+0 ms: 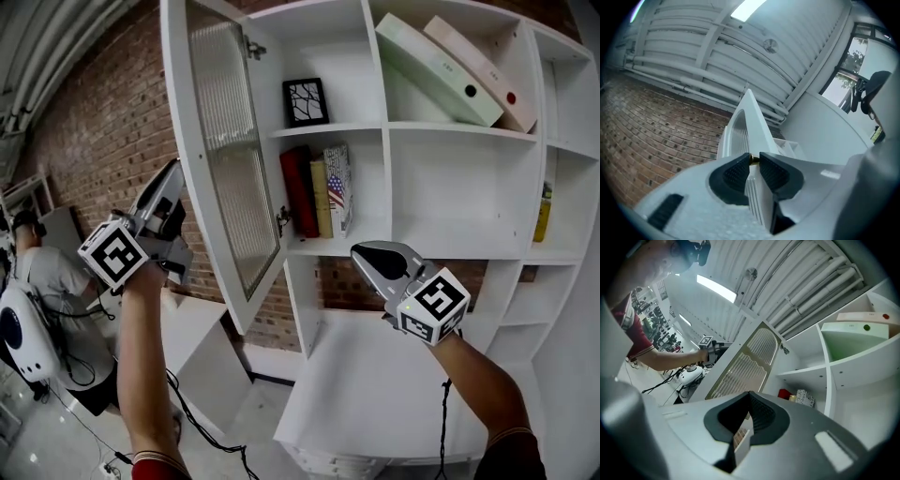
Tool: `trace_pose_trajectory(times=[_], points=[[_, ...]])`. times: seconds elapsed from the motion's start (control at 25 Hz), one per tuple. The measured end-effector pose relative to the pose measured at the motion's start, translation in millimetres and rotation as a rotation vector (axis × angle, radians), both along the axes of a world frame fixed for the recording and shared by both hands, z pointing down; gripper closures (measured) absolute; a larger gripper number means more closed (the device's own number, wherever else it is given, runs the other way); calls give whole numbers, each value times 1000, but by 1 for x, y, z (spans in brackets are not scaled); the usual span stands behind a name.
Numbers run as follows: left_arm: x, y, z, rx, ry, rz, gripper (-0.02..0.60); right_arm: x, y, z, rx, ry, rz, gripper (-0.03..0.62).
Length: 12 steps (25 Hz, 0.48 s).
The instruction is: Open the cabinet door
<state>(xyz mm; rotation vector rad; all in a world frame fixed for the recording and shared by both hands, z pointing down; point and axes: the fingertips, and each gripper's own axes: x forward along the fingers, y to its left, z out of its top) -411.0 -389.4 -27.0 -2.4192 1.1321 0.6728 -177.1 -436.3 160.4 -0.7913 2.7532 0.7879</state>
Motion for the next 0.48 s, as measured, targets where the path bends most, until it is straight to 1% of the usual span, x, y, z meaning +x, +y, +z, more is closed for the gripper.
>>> trace_pose_trajectory(times=[0.12, 0.24, 0.28, 0.32, 0.48], points=[[-29, -5, 1, -20, 29, -31, 522, -11, 1, 1, -4, 5, -7, 582], [-41, -6, 2, -35, 20, -54, 534, -19, 4, 3, -6, 10, -10, 582], [-44, -5, 3, -36, 16, -74, 534, -22, 5, 4, -6, 11, -11, 582], [-49, -4, 3, -35, 19, -97, 558, -24, 6, 4, -7, 11, -11, 582], [-71, 7, 12, -39, 53, -180, 562, -27, 7, 9, -12, 10, -13, 582]])
